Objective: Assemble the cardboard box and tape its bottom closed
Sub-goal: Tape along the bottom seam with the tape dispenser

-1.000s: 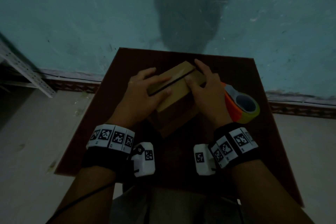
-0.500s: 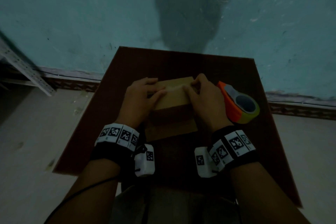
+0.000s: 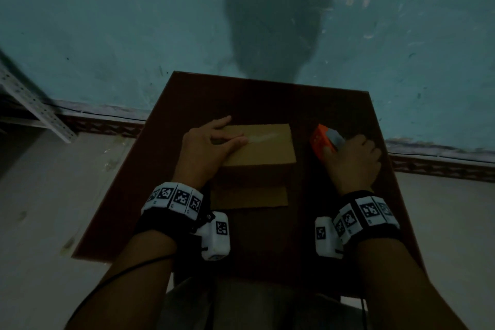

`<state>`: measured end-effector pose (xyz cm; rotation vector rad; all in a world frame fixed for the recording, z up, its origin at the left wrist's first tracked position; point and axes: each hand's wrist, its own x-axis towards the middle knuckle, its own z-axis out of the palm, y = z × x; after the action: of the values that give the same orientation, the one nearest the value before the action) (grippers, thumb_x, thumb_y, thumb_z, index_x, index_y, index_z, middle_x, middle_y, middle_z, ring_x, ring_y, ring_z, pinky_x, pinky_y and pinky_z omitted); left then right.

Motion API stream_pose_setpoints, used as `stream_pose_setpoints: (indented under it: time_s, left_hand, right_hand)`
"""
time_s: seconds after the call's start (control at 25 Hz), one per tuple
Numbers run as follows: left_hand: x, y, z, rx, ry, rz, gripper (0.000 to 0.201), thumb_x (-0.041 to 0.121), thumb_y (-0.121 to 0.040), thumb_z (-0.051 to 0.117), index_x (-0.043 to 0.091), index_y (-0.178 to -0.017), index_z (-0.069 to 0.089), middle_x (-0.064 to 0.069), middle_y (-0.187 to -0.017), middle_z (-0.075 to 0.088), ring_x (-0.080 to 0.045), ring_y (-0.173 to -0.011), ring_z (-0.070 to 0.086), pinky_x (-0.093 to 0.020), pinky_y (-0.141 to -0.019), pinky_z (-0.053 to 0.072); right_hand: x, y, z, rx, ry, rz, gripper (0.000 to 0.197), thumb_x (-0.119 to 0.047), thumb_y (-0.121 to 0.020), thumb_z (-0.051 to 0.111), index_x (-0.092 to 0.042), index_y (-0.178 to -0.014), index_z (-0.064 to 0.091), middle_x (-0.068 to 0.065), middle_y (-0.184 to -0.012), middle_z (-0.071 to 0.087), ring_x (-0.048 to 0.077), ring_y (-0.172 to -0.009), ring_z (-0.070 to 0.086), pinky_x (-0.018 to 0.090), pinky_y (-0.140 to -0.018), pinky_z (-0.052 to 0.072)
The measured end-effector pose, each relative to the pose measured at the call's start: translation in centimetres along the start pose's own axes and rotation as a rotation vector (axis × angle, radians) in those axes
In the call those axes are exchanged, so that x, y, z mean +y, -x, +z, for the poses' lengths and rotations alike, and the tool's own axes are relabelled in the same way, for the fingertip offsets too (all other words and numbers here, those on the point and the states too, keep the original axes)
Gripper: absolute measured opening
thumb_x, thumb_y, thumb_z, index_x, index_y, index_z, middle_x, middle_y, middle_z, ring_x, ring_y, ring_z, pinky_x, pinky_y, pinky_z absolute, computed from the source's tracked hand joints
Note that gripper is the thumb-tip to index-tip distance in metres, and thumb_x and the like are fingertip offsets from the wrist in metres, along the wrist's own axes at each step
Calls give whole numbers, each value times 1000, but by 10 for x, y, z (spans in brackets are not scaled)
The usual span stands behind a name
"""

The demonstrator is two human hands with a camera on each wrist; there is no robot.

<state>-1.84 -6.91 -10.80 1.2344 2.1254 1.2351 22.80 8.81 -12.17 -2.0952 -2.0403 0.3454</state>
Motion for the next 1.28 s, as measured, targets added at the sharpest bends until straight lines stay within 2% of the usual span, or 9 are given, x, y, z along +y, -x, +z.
stream_pose_setpoints:
  time_s: [0.16, 0.28, 0.48, 0.6, 0.76, 0.88, 1.0, 1.16, 1.28]
  left_hand:
    - [-6, -4, -2, -85, 41, 22, 19, 45, -85, 83, 40, -103, 83, 17, -147, 63, -11, -149, 45, -52, -127, 30]
    - [-11, -6, 0, -74, 52, 48, 15, 48, -83, 84, 45, -98, 82, 19, -144, 65, -12, -148, 47, -54, -126, 32]
    - [-11, -5, -1, -80, 60, 38, 14, 47, -83, 84, 45, -97, 81, 19, -146, 63, -11, -149, 44, -55, -126, 30]
    - [-13, -7, 1, -81, 80, 11, 17, 44, -83, 86, 39, -100, 84, 21, -147, 62, -8, -149, 43, -54, -126, 30]
    - [-19, -8, 6, -54, 120, -6, 29, 51, -79, 88, 41, -105, 83, 25, -145, 60, -12, -142, 53, -50, -119, 44]
    - [-21, -8, 7, -71, 120, -13, 22, 52, -81, 86, 46, -102, 82, 28, -147, 57, -14, -143, 53, -53, -117, 45]
    - [-22, -9, 7, -78, 161, -32, 43, 66, -76, 84, 45, -114, 80, 18, -142, 66, -15, -135, 61, -53, -111, 51]
    - [-18, -10, -3, -139, 164, -41, 28, 55, -86, 79, 42, -110, 81, 20, -140, 64, -19, -135, 59, -53, -113, 49]
    - [-7, -13, -19, -130, 324, -86, 20, 24, -101, 67, 32, -113, 81, 7, -138, 68, -16, -126, 64, -46, -110, 52]
  right_hand:
    - [20, -11, 14, -56, 23, -136, 57, -57, -99, 62, -11, -134, 63, 16, -130, 68, 38, -126, 61, 56, -113, 36]
    - [16, -19, -5, -101, -268, -181, 50, -54, -103, 58, -12, -128, 68, 14, -121, 71, 37, -116, 67, 54, -109, 45]
    - [-25, 11, -77, -285, -1088, -372, 28, -36, -108, 60, -12, -105, 75, 4, -96, 80, 15, -80, 77, 24, -62, 60]
    - [-53, 32, -95, -287, -978, -554, 53, -51, -101, 64, -2, -80, 70, 1, -65, 70, 19, -52, 61, 23, -54, 50]
    - [-75, 44, -84, -328, -697, -634, 62, -69, -88, 69, -7, -90, 79, 10, -81, 79, 27, -65, 75, 41, -62, 62]
    - [-76, 40, -80, -365, -671, -593, 60, -71, -86, 68, -12, -88, 78, 6, -78, 77, 13, -57, 72, 29, -54, 57]
    - [-82, 34, -80, -408, -606, -597, 66, -77, -80, 66, -13, -86, 80, 6, -75, 77, 13, -54, 71, 25, -52, 55]
    - [-96, 23, -82, -466, -521, -629, 73, -75, -84, 67, -3, -90, 81, 21, -80, 75, 16, -55, 63, 25, -54, 48]
    - [-110, 13, -86, -513, -433, -671, 78, -73, -86, 69, 4, -91, 79, 19, -68, 68, 16, -49, 55, 21, -49, 42]
